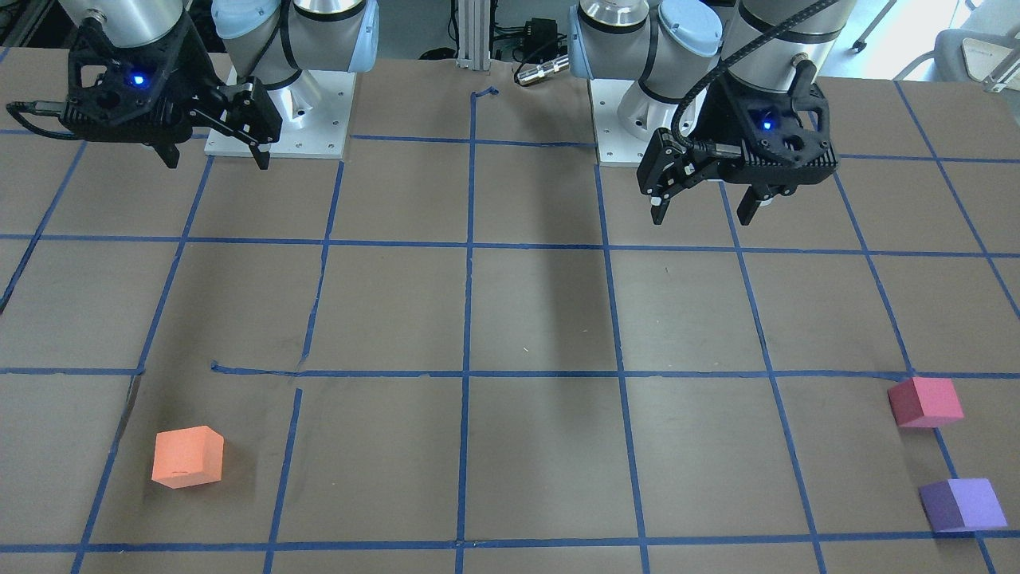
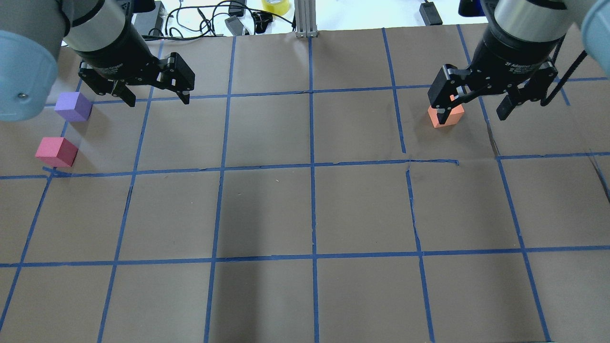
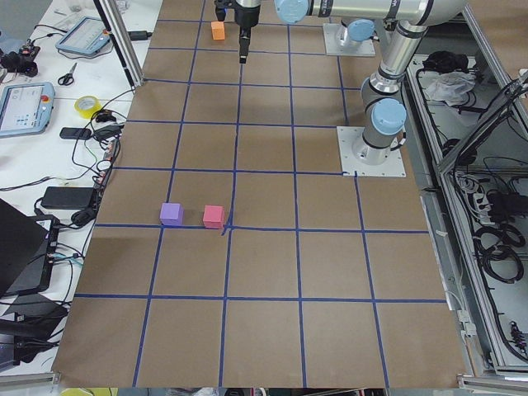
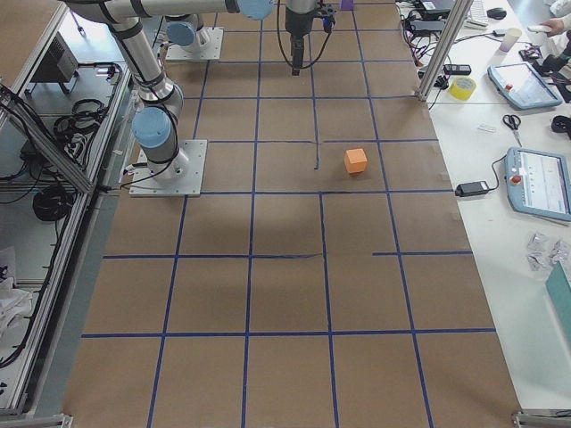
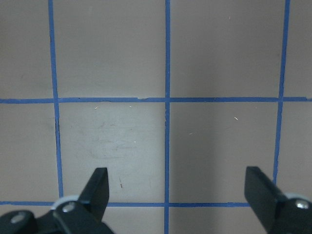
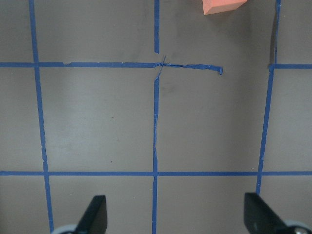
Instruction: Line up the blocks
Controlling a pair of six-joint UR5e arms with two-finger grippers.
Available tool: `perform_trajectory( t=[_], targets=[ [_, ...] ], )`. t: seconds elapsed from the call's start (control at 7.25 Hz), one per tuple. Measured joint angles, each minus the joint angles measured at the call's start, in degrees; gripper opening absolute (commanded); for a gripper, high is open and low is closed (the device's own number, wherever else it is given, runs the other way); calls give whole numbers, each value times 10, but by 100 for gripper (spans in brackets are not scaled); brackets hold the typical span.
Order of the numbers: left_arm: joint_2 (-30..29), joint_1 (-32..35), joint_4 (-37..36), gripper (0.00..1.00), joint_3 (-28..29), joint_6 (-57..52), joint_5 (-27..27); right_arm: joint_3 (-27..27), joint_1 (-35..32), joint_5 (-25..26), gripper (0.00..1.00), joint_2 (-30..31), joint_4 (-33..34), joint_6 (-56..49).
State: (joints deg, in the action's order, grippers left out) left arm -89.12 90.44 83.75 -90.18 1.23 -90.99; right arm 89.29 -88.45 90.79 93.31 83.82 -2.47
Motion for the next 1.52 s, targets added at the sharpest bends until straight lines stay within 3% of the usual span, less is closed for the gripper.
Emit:
perform_trajectory(
  t=[0.83,1.52],
  targets=[
    [0,-1,0,100,0,0,1,13,14,35,100,-81,150,-26],
    [1,-2,0,100,0,-2,-2,35,61,32,100,-199,353,-198]
  ],
)
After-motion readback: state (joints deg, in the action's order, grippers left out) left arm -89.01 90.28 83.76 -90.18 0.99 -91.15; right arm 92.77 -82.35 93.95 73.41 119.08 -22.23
